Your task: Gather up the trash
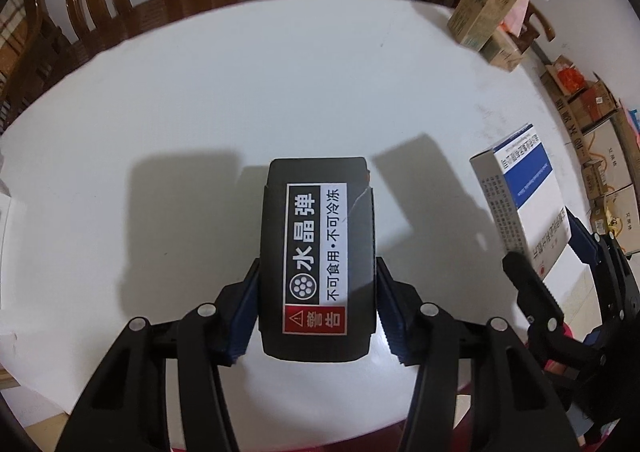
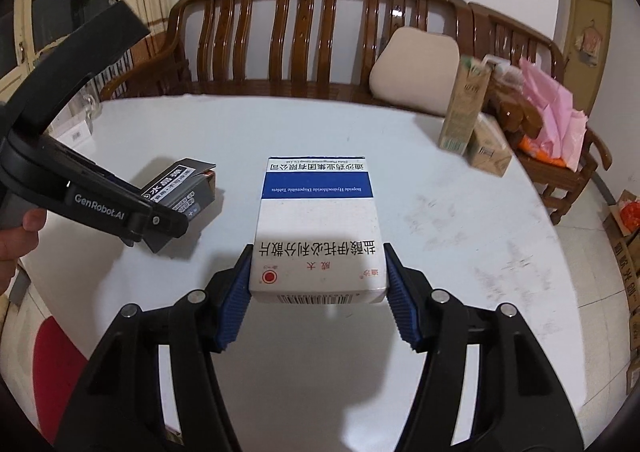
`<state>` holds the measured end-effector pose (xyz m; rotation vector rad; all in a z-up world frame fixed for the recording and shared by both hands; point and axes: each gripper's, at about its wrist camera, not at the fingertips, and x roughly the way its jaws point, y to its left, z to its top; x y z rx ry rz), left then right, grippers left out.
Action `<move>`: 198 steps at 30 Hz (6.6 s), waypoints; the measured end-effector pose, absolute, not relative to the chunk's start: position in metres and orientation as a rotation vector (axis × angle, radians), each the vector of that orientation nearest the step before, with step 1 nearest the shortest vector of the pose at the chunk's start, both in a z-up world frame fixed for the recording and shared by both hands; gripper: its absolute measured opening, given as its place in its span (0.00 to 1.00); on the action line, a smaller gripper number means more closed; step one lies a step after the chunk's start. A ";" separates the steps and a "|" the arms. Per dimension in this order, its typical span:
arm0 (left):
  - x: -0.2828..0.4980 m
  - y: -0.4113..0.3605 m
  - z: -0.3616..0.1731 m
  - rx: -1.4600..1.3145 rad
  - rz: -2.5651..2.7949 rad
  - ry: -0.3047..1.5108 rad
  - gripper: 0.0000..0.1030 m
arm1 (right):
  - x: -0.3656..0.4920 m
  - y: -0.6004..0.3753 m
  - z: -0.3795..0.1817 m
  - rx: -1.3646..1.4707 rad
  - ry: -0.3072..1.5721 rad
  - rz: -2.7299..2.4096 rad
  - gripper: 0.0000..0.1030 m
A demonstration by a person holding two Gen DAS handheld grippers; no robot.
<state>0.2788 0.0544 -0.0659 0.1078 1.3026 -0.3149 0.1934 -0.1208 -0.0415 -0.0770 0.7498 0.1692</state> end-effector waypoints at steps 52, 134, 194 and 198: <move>0.016 0.054 -0.013 0.099 -0.396 1.001 0.50 | -0.061 -0.101 0.045 -0.170 0.537 0.152 0.58; 0.128 -0.002 -0.413 0.009 -0.186 1.858 0.64 | 0.037 -0.093 -0.356 0.046 1.485 0.171 0.70; -0.078 0.043 0.066 0.021 0.025 0.478 0.92 | -0.148 -0.112 0.098 -0.006 0.273 -0.138 0.93; -0.081 0.044 0.070 0.033 0.039 0.461 0.92 | -0.151 -0.109 0.102 -0.011 0.266 -0.141 0.93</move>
